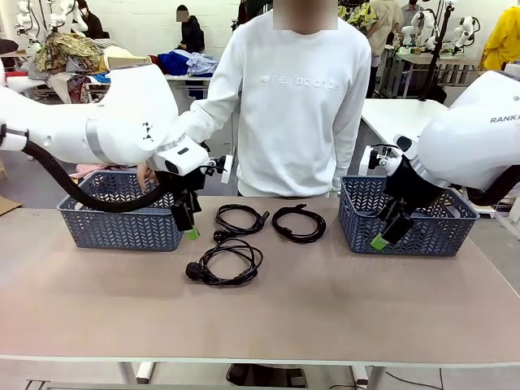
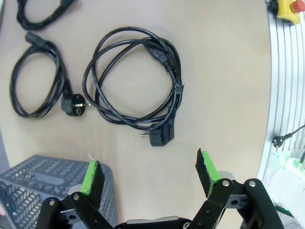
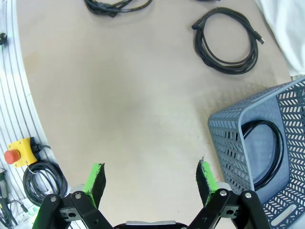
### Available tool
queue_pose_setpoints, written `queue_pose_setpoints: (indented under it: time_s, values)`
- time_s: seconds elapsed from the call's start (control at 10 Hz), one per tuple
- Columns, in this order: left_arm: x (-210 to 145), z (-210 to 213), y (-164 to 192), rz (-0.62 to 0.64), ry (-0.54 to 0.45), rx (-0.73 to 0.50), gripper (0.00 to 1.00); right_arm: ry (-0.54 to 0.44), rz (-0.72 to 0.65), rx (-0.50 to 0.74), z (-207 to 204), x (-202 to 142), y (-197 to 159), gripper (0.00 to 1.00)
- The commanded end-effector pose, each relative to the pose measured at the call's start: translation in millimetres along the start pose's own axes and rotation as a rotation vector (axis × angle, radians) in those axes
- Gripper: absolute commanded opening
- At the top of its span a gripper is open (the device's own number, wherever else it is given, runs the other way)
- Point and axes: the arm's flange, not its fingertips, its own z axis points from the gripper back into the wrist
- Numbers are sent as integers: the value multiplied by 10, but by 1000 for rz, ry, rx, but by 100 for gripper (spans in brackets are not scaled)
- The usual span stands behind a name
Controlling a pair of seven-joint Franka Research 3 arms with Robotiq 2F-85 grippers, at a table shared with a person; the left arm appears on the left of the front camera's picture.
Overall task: Organize the cables according to human instructions.
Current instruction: Pick up a bundle of cables and place it in the basket indicated by the human.
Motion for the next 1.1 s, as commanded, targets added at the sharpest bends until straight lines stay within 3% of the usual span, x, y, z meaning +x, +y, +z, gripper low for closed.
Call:
queue_pose_setpoints:
  time_s: [0.0,0.8,1.0]
  values:
    - [-5,-47,-77,1,31,13,100,2,-6,-6,-3,3,9,100]
    - [34,-51,-44,-10,6,-8,100,2,-6,-6,-3,3,9,100]
    - [68,-218,-144,-60,30,-2,100,2,-6,-6,-3,3,9,100]
